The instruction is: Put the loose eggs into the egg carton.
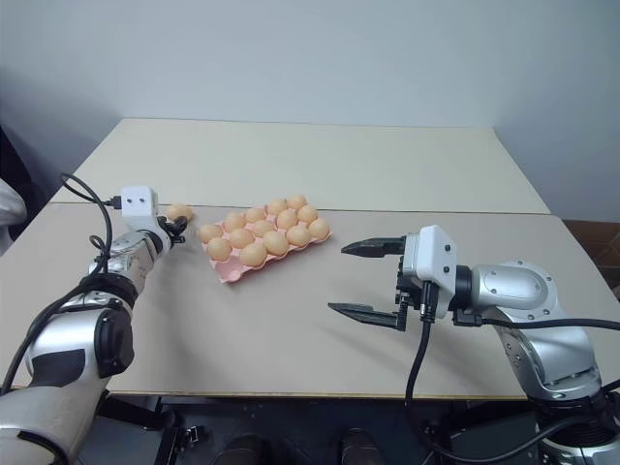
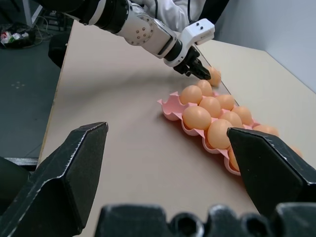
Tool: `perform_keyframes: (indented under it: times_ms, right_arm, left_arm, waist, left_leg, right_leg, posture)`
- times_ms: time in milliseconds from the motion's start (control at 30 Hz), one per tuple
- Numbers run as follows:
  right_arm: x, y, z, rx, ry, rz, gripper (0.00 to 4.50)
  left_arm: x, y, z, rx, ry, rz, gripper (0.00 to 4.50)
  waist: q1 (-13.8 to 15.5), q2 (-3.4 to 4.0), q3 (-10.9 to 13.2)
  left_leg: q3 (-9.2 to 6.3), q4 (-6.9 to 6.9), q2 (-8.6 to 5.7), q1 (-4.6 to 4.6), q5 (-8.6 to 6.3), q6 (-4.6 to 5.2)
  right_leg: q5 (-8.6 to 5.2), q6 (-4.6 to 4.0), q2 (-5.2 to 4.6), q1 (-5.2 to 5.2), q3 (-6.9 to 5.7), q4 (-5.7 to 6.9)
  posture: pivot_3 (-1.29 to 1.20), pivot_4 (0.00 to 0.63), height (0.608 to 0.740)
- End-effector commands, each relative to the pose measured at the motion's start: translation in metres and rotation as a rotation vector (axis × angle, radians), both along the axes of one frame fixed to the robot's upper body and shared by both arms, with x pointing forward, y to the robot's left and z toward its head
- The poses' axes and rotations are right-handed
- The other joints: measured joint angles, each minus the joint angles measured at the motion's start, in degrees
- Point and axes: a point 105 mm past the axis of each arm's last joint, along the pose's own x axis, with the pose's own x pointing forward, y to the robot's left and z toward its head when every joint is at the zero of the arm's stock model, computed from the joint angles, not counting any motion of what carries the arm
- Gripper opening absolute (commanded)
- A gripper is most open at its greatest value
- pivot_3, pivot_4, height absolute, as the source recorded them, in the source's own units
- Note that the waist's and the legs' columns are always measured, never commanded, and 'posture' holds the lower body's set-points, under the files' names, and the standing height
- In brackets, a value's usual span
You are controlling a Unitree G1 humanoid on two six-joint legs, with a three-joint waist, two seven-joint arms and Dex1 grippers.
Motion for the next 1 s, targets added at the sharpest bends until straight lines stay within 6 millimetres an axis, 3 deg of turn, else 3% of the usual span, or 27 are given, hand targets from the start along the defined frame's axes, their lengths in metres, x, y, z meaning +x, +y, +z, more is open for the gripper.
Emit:
perform_keyframes:
  times_ms: [33, 167, 367, 500, 867, 1000]
  right_arm:
    - [-0.007, -0.003, 0.012, 0.011, -0.047, 0.0, 4.5]
    - [-0.007, -0.003, 0.012, 0.014, -0.045, -0.002, 4.5]
    - [-0.006, -0.003, 0.012, 0.018, -0.044, 0.002, 4.5]
    - [-0.006, -0.002, 0.012, 0.019, -0.043, 0.008, 4.5]
    - [-0.004, -0.001, 0.011, 0.017, -0.04, 0.026, 4.5]
    - [-0.004, 0.001, 0.01, 0.018, -0.034, 0.038, 4.5]
  left_arm:
    - [0.002, 0.005, 0.017, 0.012, -0.041, 0.014, 1.22]
    - [0.0, 0.011, 0.016, 0.027, -0.038, 0.012, 0.01]
    - [-0.003, 0.015, 0.018, 0.056, -0.055, -0.028, 0.01]
    - [-0.005, 0.006, 0.026, -0.013, -0.113, -0.159, 0.88]
    - [-0.014, 0.001, 0.061, -0.023, -0.284, -0.323, 4.38]
    - [-0.017, 0.012, 0.063, 0.015, -0.277, -0.28, 4.48]
  waist:
    - [0.0, 0.0, 0.0]
    - [0.0, 0.0, 0.0]
    - [0.0, 0.0, 0.0]
    - [0.0, 0.0, 0.0]
    - [-0.1, 0.0, 0.0]
    - [-0.2, 0.0, 0.0]
  left_leg:
    - [0.0, 0.0, 0.0, 0.0, 0.0, 0.0]
    - [-0.01, 0.0, 0.0, 0.0, 0.0, 0.0]
    - [-0.01, 0.0, 0.0, 0.0, 0.0, 0.0]
    - [0.0, 0.0, 0.0, 0.0, 0.0, 0.0]
    - [-0.03, 0.02, 0.0, -0.01, 0.0, 0.0]
    - [-0.03, 0.03, 0.01, 0.0, 0.0, 0.0]
  right_leg:
    - [0.0, 0.0, 0.0, 0.0, 0.0, 0.0]
    - [0.0, 0.0, 0.0, 0.0, 0.0, 0.0]
    - [0.0, 0.0, 0.0, 0.0, 0.0, 0.0]
    - [0.0, 0.0, 0.0, 0.0, -0.01, 0.01]
    - [0.0, 0.0, 0.0, 0.01, -0.03, 0.01]
    - [0.0, 0.0, 0.0, 0.0, -0.02, 0.03]
  posture:
    - [0.0, 0.15, 0.74]
    - [0.0, 0.15, 0.74]
    - [0.0, 0.15, 0.74]
    - [0.0, 0.15, 0.74]
    - [0.0, 0.15, 0.74]
    - [0.0, 0.15, 0.74]
